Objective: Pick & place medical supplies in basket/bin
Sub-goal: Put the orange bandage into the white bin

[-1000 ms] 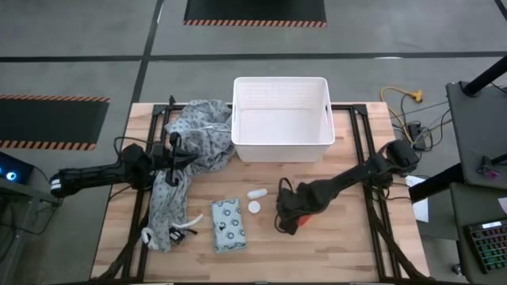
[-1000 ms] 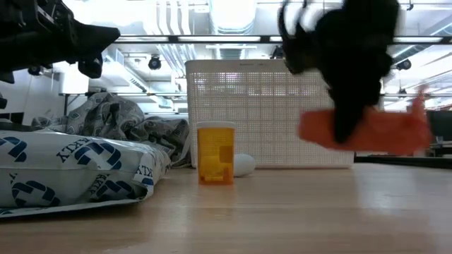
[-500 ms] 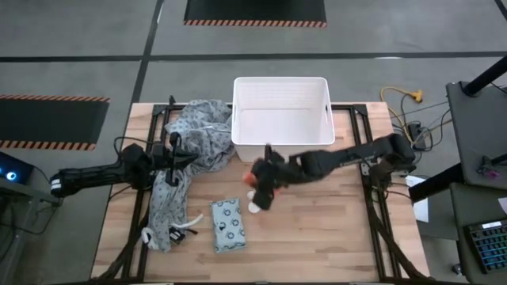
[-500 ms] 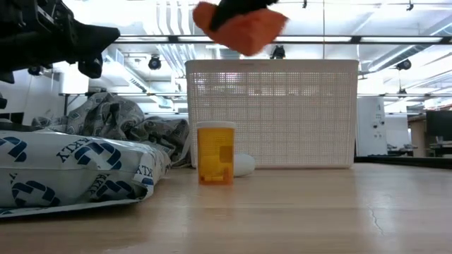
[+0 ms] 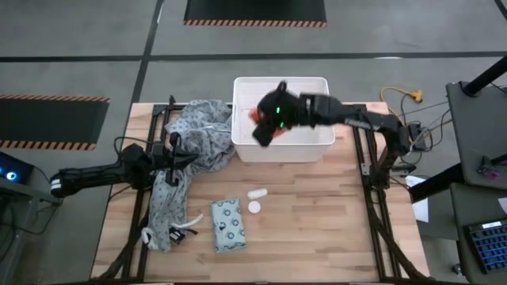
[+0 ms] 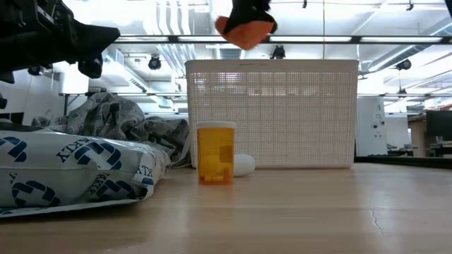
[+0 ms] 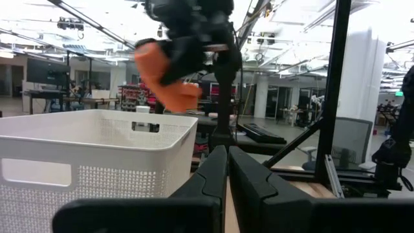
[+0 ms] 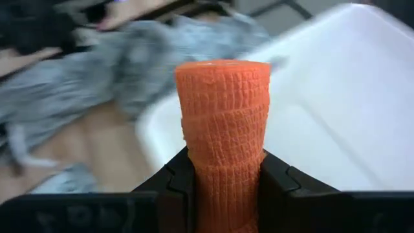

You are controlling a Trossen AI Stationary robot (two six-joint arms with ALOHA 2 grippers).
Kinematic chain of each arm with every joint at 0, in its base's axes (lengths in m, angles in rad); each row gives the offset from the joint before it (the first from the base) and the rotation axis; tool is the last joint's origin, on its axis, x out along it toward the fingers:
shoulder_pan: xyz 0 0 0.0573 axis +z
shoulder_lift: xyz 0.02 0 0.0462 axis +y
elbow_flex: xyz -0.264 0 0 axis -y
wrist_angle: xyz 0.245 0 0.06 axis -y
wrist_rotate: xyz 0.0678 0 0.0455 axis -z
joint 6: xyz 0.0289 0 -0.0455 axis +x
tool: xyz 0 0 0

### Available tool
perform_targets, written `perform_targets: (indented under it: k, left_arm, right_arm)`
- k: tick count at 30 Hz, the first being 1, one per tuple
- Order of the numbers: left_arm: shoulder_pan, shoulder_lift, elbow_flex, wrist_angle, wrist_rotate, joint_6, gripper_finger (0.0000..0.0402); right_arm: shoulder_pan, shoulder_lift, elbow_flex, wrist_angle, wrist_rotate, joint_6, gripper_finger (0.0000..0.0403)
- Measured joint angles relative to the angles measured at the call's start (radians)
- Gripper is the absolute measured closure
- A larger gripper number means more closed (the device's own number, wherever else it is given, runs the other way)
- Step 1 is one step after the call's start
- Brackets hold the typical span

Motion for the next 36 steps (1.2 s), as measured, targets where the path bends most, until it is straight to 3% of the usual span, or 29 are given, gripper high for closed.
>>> perform_targets:
  k: [7, 16, 21, 27, 36]
  left_arm:
    - [0.0, 0.0, 0.0, 0.0, 0.0, 0.0, 0.0402]
    - [0.0, 0.0, 0.0, 0.0, 0.0, 0.0, 0.0402]
    - [0.0, 0.0, 0.0, 0.0, 0.0, 0.0, 0.0402]
    - [0.0, 0.0, 0.0, 0.0, 0.0, 0.0, 0.0402]
    - [0.0, 0.0, 0.0, -0.001, 0.0, 0.0, 0.0402]
  right_arm:
    - [-0.2, 0.001, 0.015, -0.165, 0.001, 0.003, 0.0312]
    - [-0.346, 0.006, -0.155, -0.185, -0.004, 0.003, 0.0312]
    - [-0.372, 0.006, -0.277, -0.11, -0.052, -0.001, 0.0312]
    - [-0.38, 0.008, -0.406, 0.126, -0.167, -0.053, 0.0312]
    - [-0.383, 0.008, -0.5, 0.298, -0.176, -0.128, 0.0312]
